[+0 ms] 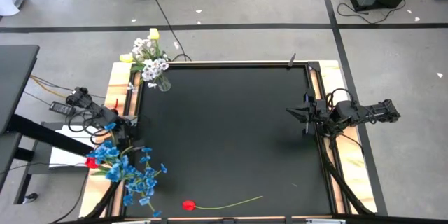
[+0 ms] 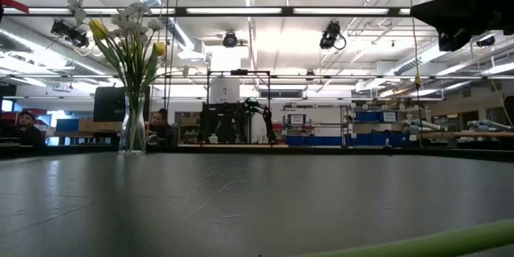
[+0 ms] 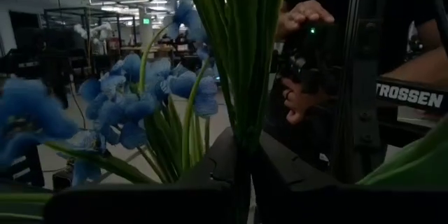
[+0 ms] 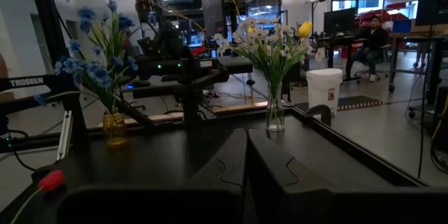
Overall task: Sort flowers into vase by color
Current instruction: Put the blue flowers into the yellow vase
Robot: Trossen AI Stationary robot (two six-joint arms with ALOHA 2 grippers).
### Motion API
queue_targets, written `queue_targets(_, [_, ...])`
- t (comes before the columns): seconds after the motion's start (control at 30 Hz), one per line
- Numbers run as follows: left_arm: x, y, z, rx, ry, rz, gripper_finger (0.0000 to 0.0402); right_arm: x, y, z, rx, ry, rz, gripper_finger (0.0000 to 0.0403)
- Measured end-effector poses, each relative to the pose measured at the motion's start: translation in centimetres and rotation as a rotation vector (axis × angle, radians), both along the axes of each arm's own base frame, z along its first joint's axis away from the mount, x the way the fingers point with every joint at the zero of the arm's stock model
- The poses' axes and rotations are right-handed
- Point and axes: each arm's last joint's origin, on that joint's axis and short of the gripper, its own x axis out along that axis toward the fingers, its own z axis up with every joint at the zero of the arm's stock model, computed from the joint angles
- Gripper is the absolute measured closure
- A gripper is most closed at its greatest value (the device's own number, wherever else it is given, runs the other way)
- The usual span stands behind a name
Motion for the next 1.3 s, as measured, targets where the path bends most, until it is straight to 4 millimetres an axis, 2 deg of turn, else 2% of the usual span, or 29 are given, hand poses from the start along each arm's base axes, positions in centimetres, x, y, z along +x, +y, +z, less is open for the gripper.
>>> queue_targets(0.27, [0.0, 0.0, -0.1, -0.01, 0.062, -0.018, 0.0346, 0.0, 0.0, 0.0, 0.0, 0.001, 0.0, 0.038])
queue_targets(0.67, [-0.1, 0.0, 0.1, -0.041, 0.149, -0.057, 0.0213, 0.0, 0.0, 0.0, 0.0, 0.001, 0.0, 0.038])
queue_targets(1.07, [-1.2, 0.7, 3.8, -0.139, 0.184, -0.092, 0.0154, 0.0, 0.0, 0.0, 0.0, 0.001, 0.0, 0.038])
queue_targets(1.3, [-1.4, 0.9, 4.4, -0.188, 0.286, -0.124, 0.0117, 0.0, 0.0, 0.0, 0.0, 0.001, 0.0, 0.038])
